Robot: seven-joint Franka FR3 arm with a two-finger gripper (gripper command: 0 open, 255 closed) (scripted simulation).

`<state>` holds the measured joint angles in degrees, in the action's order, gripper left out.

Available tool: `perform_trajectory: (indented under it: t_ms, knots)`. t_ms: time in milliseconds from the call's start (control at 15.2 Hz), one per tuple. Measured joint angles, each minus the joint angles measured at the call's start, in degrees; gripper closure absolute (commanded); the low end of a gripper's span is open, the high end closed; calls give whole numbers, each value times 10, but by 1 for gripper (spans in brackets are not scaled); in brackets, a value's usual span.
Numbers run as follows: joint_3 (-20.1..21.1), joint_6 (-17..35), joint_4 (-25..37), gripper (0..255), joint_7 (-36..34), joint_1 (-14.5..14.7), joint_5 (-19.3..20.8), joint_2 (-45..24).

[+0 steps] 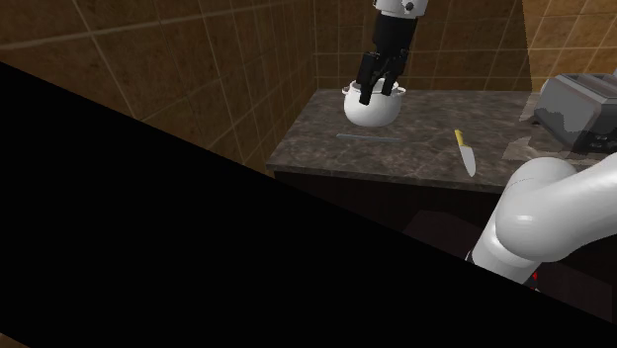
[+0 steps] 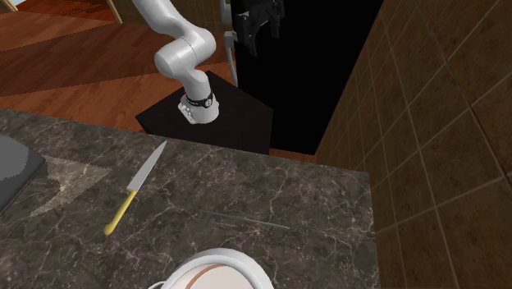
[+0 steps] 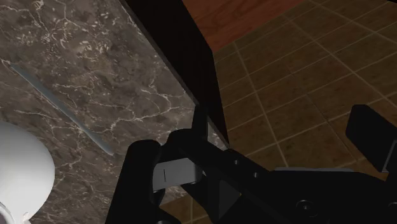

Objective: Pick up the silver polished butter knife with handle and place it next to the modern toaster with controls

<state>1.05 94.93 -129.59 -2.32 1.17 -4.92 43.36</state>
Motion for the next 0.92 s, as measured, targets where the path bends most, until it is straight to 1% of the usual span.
perform_trajectory:
  t_ms: [132,462,858,924]
  knots:
    - [-6,5,-4,0,9,-1,3,-2]
    - [-58,55,-40,0,92,-4,28,-22]
    - [-128,128,-54,0,204,-7,53,-87]
    - [-137,136,-48,0,220,-5,54,-102]
